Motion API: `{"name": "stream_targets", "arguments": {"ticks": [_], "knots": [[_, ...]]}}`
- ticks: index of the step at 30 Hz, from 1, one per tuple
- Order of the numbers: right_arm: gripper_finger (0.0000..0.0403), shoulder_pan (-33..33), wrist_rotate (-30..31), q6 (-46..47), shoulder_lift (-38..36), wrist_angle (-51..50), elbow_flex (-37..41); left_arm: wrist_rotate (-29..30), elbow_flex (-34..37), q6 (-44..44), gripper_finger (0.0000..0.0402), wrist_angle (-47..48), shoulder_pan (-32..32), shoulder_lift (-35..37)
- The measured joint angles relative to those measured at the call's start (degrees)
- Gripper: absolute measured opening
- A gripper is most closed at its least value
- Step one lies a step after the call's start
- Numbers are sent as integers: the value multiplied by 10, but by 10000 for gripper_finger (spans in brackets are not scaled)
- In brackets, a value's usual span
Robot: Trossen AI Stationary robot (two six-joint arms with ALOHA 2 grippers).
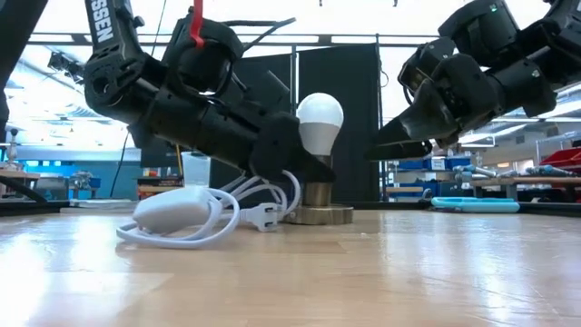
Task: Screw lightbulb
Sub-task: Remove the white lightbulb from the silver lamp
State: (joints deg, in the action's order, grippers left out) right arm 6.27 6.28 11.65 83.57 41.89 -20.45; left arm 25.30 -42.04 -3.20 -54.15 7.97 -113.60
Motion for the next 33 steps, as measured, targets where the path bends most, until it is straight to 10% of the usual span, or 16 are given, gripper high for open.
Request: {"name": "stream_targets", "arguments": {"ticks": [25,33], "knots": [[308,49,62,121,-94,-124,-1,-29,-36,30,211,-5,-16,-2],[308,49,69,138,-110,-318,-82,-30,-42,14,211,-9,-16,-26]]}}
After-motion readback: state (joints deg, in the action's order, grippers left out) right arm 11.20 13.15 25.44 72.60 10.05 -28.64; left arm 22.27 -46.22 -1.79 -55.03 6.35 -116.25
